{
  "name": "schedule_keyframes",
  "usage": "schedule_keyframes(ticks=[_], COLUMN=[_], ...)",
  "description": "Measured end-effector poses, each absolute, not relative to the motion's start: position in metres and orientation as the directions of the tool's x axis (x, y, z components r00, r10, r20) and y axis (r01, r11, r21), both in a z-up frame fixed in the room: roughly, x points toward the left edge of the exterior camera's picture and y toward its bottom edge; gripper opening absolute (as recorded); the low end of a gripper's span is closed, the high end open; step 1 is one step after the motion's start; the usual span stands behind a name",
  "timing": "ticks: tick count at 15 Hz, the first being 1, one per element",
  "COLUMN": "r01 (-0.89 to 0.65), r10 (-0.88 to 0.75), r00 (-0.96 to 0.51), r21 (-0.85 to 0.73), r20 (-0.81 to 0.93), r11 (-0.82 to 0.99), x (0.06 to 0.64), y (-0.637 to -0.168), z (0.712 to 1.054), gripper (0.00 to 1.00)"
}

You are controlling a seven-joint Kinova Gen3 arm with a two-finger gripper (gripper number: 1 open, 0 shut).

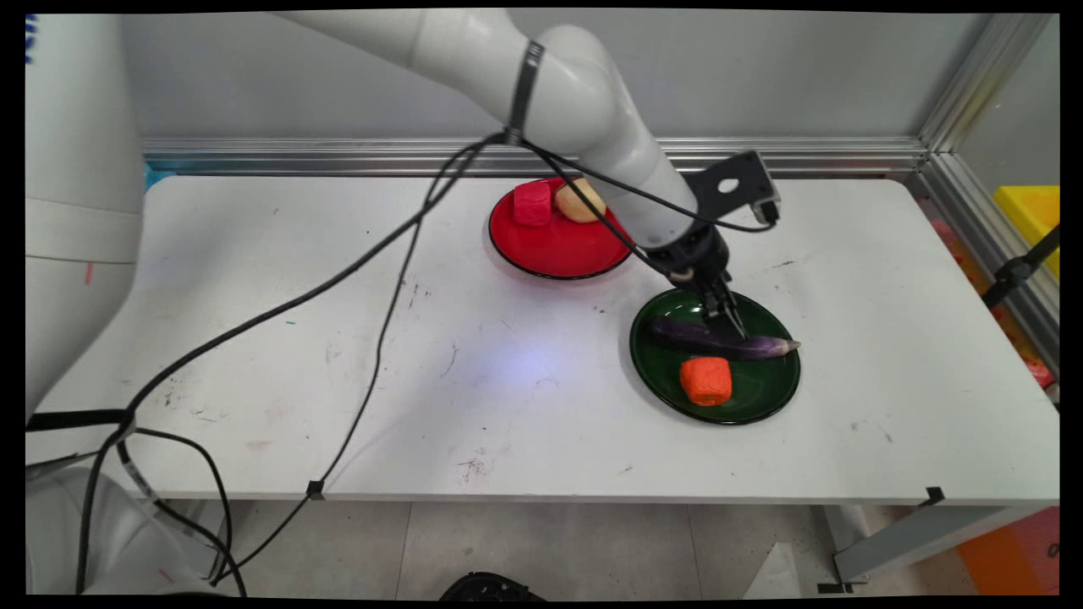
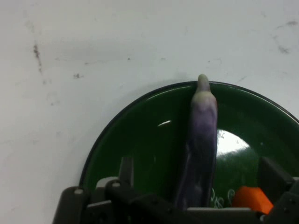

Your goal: Pick up the eggplant from the green plate

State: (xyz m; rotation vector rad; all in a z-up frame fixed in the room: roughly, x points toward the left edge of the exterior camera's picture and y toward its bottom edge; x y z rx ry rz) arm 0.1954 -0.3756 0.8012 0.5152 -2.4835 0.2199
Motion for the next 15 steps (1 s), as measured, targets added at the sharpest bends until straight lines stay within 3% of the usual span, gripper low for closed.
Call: schedule_keyframes(ticks=[14, 15], r01=[-0.434, -0.434], r10=[-0.360, -0.361], r00=[-0.768, -0.769], r21=[-0.017, -0.017], r20=[0.530, 0.528], r11=[0.901, 0.901], x=[0.160, 0.160], y=[-0.393, -0.393], z=[0.757, 0.756], gripper=[1.00, 0.00])
